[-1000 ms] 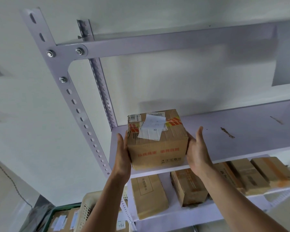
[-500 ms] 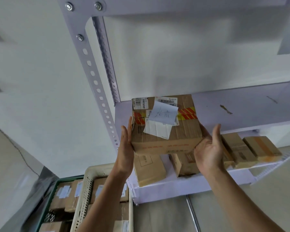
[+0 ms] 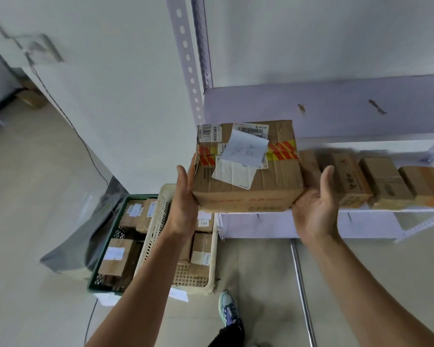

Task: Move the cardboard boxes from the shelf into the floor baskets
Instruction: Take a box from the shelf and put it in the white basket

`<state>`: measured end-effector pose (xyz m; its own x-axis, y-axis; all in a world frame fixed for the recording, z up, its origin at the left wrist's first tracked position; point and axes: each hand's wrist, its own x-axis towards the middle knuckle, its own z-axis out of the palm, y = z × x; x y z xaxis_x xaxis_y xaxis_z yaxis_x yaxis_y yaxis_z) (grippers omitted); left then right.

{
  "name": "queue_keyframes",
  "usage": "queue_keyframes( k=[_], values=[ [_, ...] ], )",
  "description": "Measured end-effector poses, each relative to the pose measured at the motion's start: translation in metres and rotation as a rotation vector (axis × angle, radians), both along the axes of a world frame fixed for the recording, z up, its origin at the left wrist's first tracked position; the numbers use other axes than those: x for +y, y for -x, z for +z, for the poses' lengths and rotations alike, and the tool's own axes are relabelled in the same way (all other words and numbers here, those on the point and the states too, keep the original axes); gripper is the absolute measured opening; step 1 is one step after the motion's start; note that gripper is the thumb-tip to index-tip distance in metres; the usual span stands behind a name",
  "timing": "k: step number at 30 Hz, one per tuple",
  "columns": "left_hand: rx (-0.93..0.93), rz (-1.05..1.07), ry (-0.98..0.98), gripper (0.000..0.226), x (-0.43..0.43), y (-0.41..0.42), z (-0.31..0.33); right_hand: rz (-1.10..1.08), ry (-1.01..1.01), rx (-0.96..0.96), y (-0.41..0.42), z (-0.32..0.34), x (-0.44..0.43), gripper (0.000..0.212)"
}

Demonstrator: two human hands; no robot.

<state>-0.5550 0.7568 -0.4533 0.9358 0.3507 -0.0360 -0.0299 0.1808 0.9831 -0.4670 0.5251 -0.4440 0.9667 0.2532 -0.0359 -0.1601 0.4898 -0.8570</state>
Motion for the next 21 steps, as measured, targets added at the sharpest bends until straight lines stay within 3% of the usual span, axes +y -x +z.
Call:
queue_keyframes(
  k=[5,11,17,21],
  values=[
    [0.044,0.108,0.038,0.074,0.010,0.050,-0.014,0.119,0.030,0.014,0.033,-0.019,0.018,0.062],
    [0.137,0.237,0.054,0.075,0.044,0.087,-0.045,0.231,0.172,0.067,0.058,-0.049,0.050,0.057],
    [0.206,0.208,0.133,0.073,0.093,0.107,-0.088,0.375,0.321,0.116,0.069,-0.086,0.099,0.067],
    [0.276,0.153,0.204,0.068,0.144,0.111,-0.123,0.412,0.394,0.201,0.067,-0.122,0.149,0.061]
  ],
)
